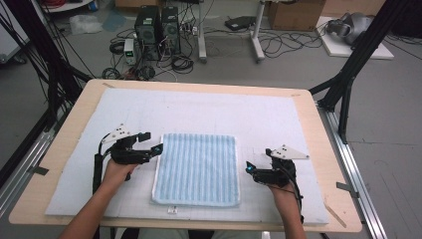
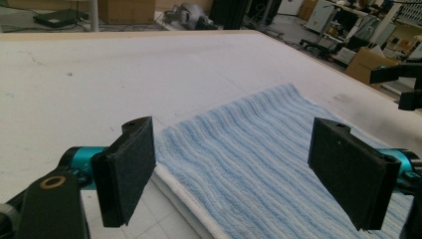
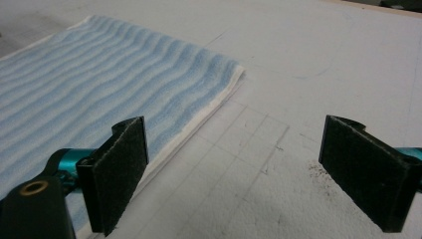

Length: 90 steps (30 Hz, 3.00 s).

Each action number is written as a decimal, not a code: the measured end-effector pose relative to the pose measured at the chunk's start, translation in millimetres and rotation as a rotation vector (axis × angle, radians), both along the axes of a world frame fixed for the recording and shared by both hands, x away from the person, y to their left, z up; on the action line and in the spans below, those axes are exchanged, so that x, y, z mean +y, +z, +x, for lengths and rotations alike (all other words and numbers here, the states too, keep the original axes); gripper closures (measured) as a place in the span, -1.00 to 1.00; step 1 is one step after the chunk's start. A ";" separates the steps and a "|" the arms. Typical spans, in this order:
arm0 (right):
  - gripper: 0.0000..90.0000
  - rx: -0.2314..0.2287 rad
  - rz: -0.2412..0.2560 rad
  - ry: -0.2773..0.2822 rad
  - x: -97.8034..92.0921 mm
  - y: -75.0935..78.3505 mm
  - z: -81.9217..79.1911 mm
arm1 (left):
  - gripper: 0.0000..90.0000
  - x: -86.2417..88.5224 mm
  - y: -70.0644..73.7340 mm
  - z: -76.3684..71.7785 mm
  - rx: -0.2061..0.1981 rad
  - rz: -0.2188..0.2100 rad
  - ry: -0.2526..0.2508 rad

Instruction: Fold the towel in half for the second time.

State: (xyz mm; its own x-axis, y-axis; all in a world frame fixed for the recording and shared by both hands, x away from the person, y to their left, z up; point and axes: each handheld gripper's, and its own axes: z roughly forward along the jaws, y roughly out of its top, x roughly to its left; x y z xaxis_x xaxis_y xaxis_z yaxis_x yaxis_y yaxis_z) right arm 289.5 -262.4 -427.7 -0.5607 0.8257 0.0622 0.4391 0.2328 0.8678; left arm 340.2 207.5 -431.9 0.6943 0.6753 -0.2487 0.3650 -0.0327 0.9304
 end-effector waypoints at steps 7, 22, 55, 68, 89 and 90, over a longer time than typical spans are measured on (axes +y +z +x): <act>-0.75 -0.003 -0.002 -0.002 -3.5 -0.4 -2.5 | -0.57 0.8 3.7 11.5 0.029 0.049 0.052; -0.75 0.004 0.021 -0.020 -10.7 -2.2 -4.8 | -0.48 -8.7 2.6 50.6 0.149 0.159 0.073; -0.75 0.089 0.092 0.029 1.9 -11.4 1.3 | 0.90 -32.0 -17.7 58.6 0.152 0.348 0.015; -0.75 0.094 0.058 0.046 23.2 -5.3 8.0 | 0.91 -24.6 -10.0 47.4 0.118 0.194 -0.012; -0.42 0.097 -0.107 0.031 69.1 13.3 82.7 | 0.90 -21.1 -5.8 43.8 0.103 0.117 -0.007; -0.42 0.112 -0.117 0.025 69.8 12.0 87.0 | 0.90 -20.6 -5.8 44.0 0.105 0.116 -0.006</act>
